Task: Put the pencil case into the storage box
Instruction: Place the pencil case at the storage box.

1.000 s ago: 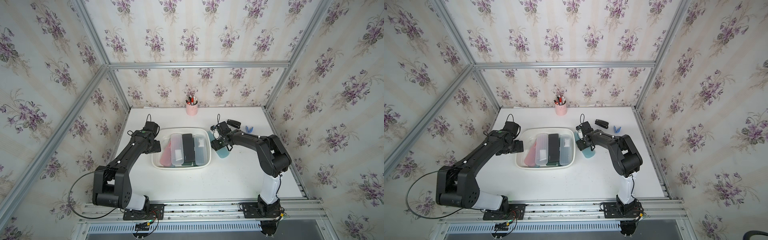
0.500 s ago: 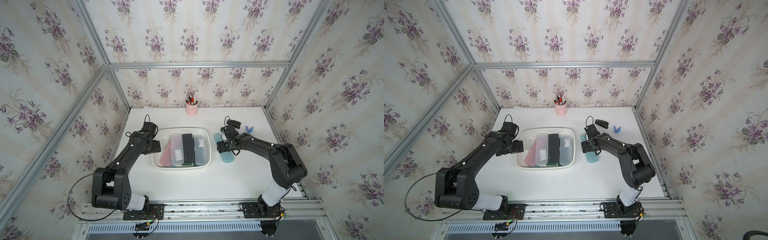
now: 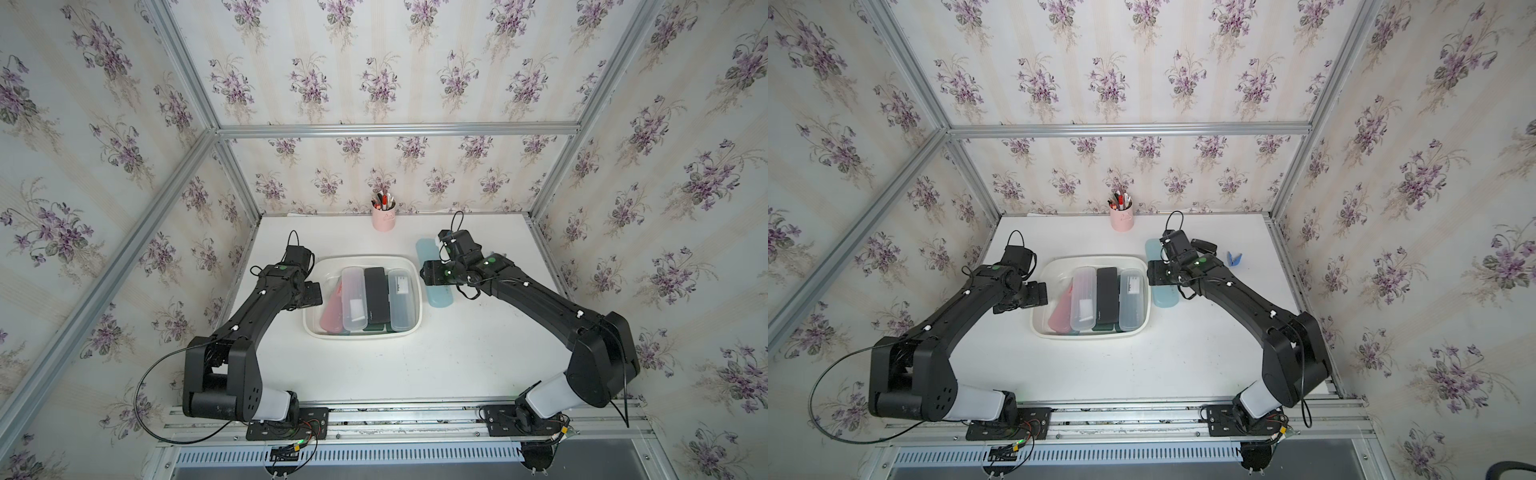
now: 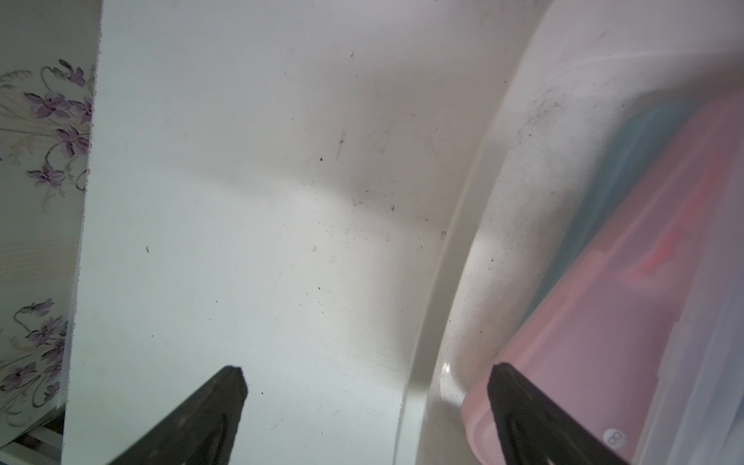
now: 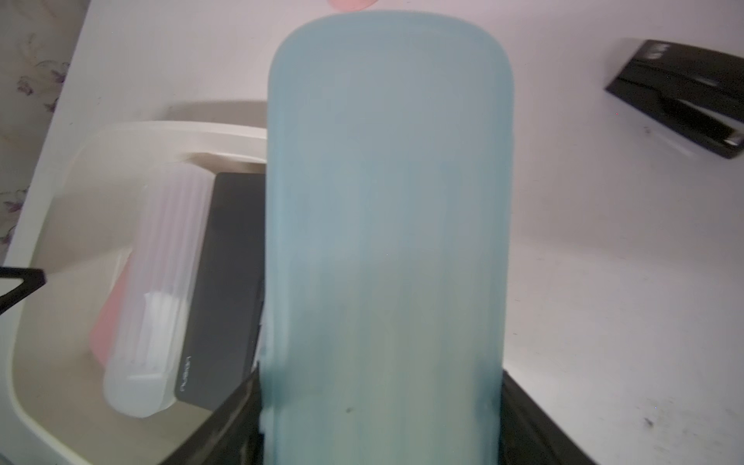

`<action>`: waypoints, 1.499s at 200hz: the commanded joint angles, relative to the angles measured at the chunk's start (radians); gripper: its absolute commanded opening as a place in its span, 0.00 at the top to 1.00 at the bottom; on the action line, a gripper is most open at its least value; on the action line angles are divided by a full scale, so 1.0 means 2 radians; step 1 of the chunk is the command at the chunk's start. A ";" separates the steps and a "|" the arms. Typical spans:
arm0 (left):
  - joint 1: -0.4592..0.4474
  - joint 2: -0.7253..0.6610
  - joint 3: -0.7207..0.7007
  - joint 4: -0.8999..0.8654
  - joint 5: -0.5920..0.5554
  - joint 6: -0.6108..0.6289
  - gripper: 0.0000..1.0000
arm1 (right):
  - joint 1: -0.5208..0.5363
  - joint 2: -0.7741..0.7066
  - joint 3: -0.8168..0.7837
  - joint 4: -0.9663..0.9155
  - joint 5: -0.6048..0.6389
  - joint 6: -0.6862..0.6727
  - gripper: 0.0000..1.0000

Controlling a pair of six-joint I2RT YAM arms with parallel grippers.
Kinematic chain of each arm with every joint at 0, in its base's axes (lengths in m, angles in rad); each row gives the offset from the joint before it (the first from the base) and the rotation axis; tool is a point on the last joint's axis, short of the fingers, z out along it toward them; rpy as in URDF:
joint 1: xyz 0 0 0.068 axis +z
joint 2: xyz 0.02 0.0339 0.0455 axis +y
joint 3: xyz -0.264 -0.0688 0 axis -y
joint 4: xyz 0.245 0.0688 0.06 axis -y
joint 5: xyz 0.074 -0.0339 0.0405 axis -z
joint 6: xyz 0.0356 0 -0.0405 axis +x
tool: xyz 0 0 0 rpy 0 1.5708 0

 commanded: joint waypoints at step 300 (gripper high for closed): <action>0.048 -0.053 -0.006 0.001 0.031 -0.013 0.01 | 0.133 0.118 0.077 -0.066 0.192 0.082 0.01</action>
